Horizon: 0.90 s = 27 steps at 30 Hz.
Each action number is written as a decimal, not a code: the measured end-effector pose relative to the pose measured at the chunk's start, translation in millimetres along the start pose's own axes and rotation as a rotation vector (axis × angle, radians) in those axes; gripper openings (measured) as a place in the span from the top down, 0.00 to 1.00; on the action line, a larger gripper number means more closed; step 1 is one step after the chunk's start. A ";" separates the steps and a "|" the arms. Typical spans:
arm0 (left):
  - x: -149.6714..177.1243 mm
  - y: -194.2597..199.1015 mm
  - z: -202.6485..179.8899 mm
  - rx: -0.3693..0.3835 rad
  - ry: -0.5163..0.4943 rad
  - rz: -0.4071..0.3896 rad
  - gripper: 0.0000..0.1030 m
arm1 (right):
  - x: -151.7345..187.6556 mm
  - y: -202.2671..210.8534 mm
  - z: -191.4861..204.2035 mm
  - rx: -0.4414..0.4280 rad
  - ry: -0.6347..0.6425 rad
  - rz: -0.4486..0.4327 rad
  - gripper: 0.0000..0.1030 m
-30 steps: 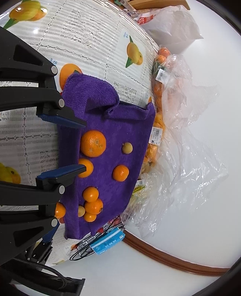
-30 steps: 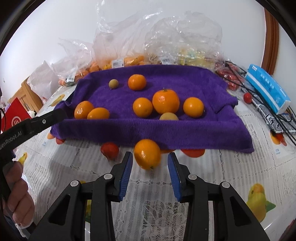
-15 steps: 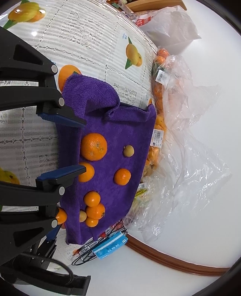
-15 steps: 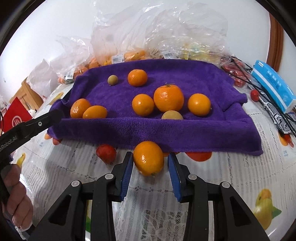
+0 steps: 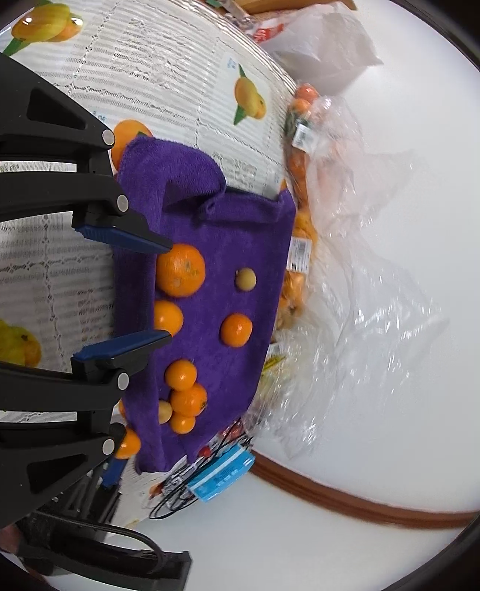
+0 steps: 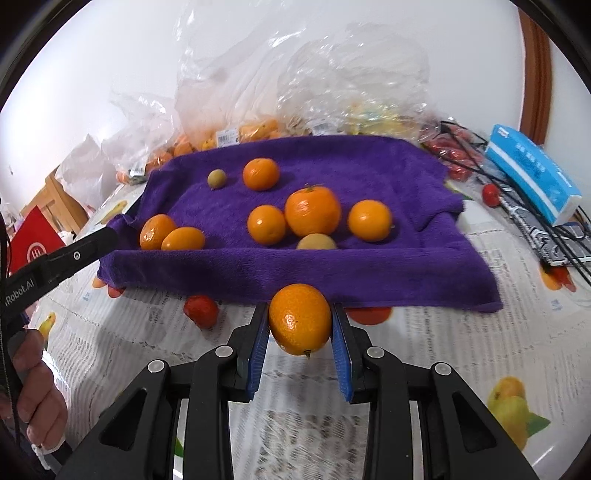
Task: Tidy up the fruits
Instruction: 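Hold the orange in the right tool while the left moves to and closes on a red fruit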
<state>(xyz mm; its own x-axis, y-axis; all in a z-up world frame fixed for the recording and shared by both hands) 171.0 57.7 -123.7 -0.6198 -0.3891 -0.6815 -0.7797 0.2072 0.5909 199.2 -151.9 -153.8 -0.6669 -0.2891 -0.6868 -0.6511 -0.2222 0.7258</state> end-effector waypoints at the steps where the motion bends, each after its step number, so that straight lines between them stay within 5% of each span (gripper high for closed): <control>1: 2.5 -0.5 -3.9 0.005 -0.019 0.003 0.61 | 0.9 1.1 -1.6 0.004 0.002 -0.002 0.68; 10: 23.5 -13.4 -24.1 0.028 -0.116 0.082 0.61 | 22.5 6.4 -23.8 0.049 -0.003 0.027 0.68; 27: 50.6 -25.9 -50.6 0.102 -0.225 0.217 0.61 | 29.0 6.7 -27.8 -0.014 -0.036 0.023 0.68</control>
<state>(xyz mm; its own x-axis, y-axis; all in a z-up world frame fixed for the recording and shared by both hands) 164.3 -12.8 -151.7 -0.7678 -0.1202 -0.6294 -0.6249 0.3573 0.6941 185.6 -187.6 -167.7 -0.6947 -0.2605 -0.6704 -0.6301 -0.2291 0.7420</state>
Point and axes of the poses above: each gripper's, at about its wrist camera, not at the fingertips, and y roughly against the way its jaws point, z to its left, x to its underside, the point moved 2 cm from there along -y, roughly the way its jaws point, and after that the axes turned 13 degrees about y, right-handed, at the moved point
